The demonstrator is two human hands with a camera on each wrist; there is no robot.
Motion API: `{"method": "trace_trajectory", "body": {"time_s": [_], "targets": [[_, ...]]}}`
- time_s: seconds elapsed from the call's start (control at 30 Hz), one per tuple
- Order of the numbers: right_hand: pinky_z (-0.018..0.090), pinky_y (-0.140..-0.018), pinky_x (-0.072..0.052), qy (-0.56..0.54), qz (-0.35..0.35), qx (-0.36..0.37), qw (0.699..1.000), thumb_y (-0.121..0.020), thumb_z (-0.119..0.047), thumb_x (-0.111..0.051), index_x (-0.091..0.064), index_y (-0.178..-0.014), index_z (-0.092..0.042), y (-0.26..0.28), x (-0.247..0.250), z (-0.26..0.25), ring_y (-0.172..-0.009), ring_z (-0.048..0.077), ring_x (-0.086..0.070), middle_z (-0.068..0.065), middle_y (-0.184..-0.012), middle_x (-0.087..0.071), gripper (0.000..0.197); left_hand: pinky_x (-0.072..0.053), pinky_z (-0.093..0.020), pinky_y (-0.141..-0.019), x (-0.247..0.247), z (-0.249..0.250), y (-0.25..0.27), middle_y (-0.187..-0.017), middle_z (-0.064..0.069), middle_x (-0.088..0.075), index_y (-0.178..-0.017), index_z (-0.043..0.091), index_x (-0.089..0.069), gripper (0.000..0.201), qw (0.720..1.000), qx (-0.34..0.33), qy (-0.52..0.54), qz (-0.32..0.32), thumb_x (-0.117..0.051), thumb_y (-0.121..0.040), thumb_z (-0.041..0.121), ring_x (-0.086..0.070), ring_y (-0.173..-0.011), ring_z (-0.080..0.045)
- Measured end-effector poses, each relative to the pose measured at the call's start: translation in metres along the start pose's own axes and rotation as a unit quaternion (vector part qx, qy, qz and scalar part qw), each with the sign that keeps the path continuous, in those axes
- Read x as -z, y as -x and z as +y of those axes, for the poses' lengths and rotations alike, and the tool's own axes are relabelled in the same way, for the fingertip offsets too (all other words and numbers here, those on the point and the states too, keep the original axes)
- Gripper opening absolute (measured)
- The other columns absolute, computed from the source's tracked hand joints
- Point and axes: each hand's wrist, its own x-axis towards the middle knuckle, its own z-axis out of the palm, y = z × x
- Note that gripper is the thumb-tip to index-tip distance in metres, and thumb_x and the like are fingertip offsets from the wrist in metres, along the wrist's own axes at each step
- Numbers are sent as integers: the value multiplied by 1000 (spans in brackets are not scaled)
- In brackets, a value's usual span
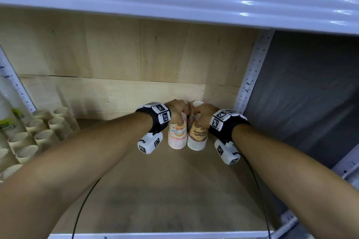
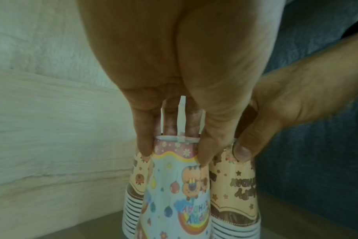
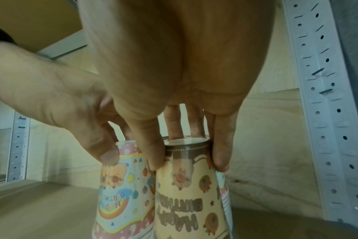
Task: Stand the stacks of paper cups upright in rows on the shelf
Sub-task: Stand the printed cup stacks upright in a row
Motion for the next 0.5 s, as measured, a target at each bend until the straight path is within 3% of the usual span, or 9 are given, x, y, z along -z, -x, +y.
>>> {"method": "trace_trajectory", "body": {"time_s": [0.13, 0.3, 0.4, 0.5], "targets": [[21, -67, -47, -11, 10, 11, 1000, -70, -21, -71, -56, -87, -30, 4, 0, 2, -87, 16, -64, -11, -92, -60, 24, -46, -27, -73, 0, -2, -1, -124, -8, -60, -130, 14, -60, 49, 1000, 1, 0, 1, -73, -82, 13, -59, -109, -26], [14, -56, -42, 22, -4, 15, 1000, -78, -16, -75, -68, -100, -7, 23, 0, -3, -94, 20, -66, 5, -101, -68, 25, -52, -31, -76, 1, -2, -4, -117, -7, -65, -123, 14, -64, 46, 1000, -6, 16, 16, -77, -78, 17, -62, -104, -26], [17, -60, -46, 14, -34, 11, 999, -76, -16, -76, -71, -105, -6, 36, 2, -12, -92, 18, -64, 8, -106, -70, 31, -55, -34, -83, 3, 3, -6, -113, -5, -68, -118, 17, -67, 43, 999, -32, 21, 25, -77, -76, 20, -64, -103, -24], [23, -75, -52, 10, -35, 7, 999, -76, -20, -77, -71, -114, -14, 47, -1, -24, -99, 17, -62, 3, -113, -67, 39, -52, -28, -87, 4, 9, -9, -124, -3, -65, -129, 18, -64, 50, 998, -44, 28, 37, -75, -80, 17, -63, -109, -22]]}}
